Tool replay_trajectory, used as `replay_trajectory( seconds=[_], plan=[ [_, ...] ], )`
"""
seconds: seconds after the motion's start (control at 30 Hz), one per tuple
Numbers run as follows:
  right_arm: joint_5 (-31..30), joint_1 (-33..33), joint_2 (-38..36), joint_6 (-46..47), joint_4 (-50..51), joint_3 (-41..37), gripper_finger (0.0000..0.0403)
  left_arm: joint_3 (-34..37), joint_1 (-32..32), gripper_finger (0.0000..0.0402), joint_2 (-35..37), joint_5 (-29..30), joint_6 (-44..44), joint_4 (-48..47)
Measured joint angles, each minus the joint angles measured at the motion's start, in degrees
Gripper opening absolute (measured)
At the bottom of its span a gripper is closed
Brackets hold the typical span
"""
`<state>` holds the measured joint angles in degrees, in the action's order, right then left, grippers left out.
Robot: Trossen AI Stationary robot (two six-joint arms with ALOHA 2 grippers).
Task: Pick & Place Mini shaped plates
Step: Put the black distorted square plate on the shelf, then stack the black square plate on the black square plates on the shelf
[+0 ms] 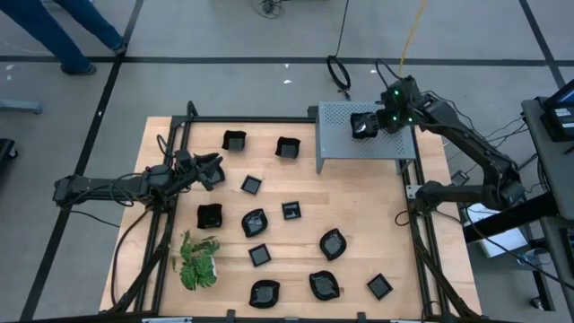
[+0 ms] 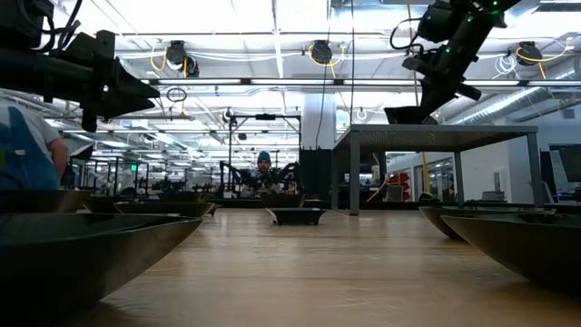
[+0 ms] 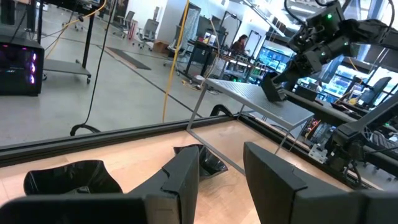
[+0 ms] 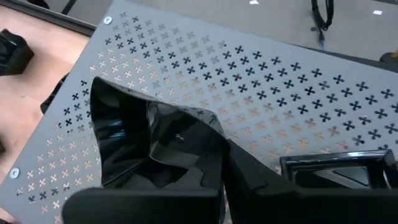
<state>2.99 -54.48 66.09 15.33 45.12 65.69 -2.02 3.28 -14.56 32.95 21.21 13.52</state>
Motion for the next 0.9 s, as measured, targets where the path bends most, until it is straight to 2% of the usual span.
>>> replay_trajectory(
  seconds=[0.2, 0.43, 0.6, 0.7, 0.8, 0.9],
  plan=[
    [0.0, -0.7, -0.2, -1.5, 0.2, 0.0, 0.0017, 0.0, 0.0, 0.0129, 0.0, 0.0, 0.0, 0.0],
    [-0.3, -0.7, -0.2, -5.1, 0.0, 0.0, 0.0089, 0.0, 0.0, 0.0129, 0.0, 0.0, 0.0, 0.0],
    [-4.5, -0.7, -0.7, -7.9, -1.0, 0.0, 0.0133, 0.0, 0.0, 0.0129, 0.0, 0.0, 0.0, 0.0],
    [-4.6, -0.7, -2.1, -8.7, -2.1, 0.0, 0.015, 0.0, 0.0, 0.0129, 0.0, 0.0, 0.0, 0.0],
    [-2.0, -0.3, -4.5, -8.7, -4.0, 0.0, 0.0156, 0.0, 0.0, 0.0129, 0.0, 0.0, 0.0, 0.0],
    [5.9, 1.2, -7.5, -7.7, -6.4, 0.0, 0.0153, 0.0, 0.0, 0.0129, 0.0, 0.0, 0.0, 0.0]
  ],
)
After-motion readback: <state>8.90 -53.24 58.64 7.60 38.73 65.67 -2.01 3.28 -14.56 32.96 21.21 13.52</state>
